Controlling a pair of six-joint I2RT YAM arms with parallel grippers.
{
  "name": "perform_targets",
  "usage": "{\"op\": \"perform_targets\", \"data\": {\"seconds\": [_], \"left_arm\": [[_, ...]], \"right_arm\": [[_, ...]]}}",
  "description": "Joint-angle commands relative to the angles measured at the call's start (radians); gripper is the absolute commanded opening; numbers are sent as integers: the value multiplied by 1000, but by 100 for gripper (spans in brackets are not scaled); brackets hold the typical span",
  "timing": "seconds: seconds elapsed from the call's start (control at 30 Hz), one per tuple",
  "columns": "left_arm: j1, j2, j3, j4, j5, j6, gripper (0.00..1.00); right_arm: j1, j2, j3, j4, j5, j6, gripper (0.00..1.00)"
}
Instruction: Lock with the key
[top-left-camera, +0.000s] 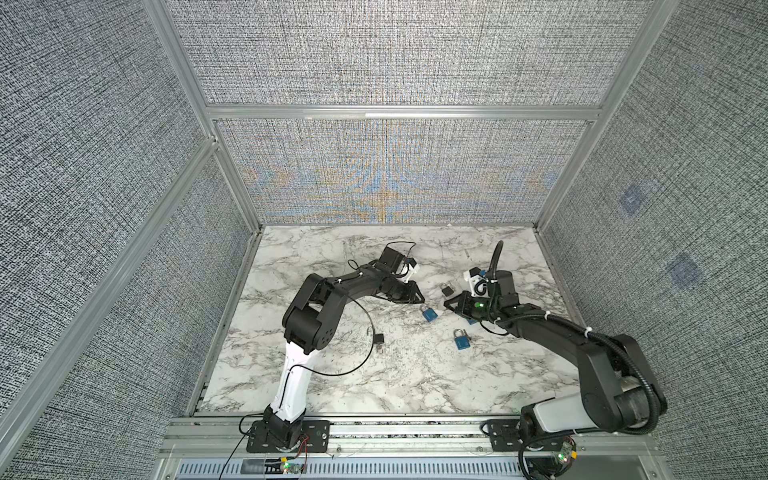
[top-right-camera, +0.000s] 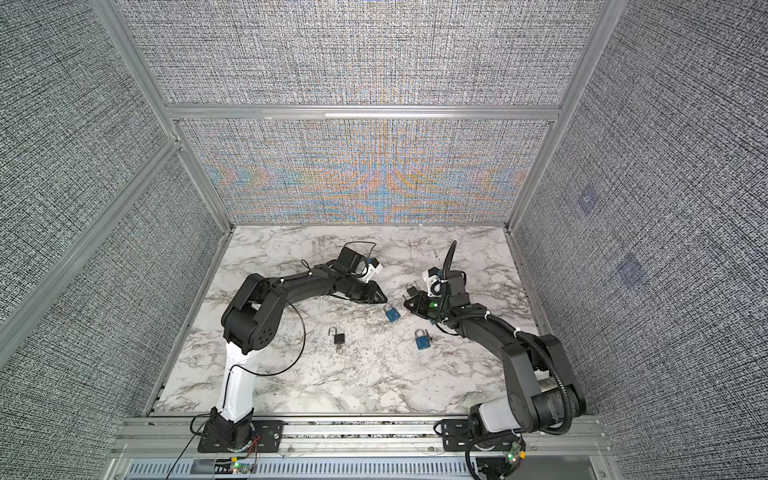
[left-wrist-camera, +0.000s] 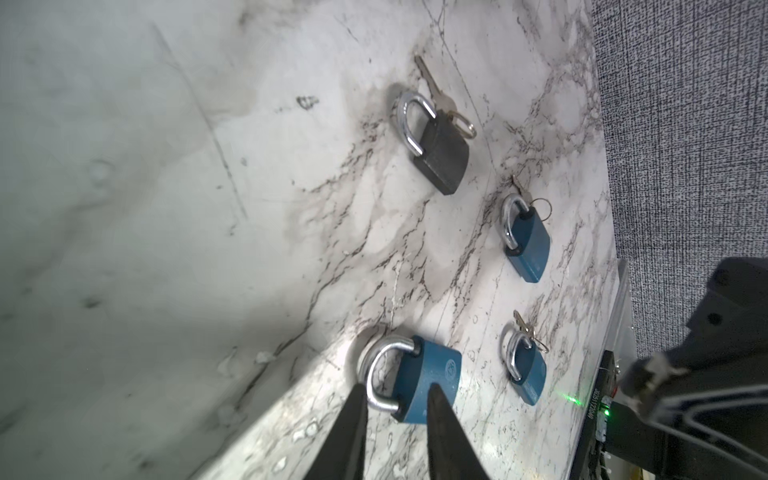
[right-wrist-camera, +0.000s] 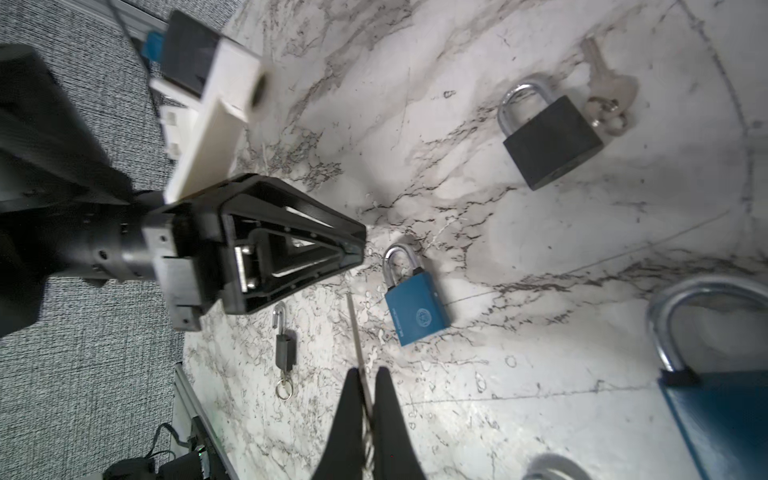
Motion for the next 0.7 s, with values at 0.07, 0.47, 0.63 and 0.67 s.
{"op": "perform_targets", "data": {"seconds": [0.07,0.47,0.63,0.67], "left_arm": [[25,-95,-78,62,-43,-13,28],[101,-538,-488,362,-42,-118,29],[109,-614,-524,347,-51,-102,29],[109,-624,-530,348,-54,-100,29]], "right_arm": [[17,67,23,41,54,12,0],[80,246,129,-7,154,-31,0],[87,265,145,-31,172,-39,3],[86,268,145,-36,176,-40,4]]}}
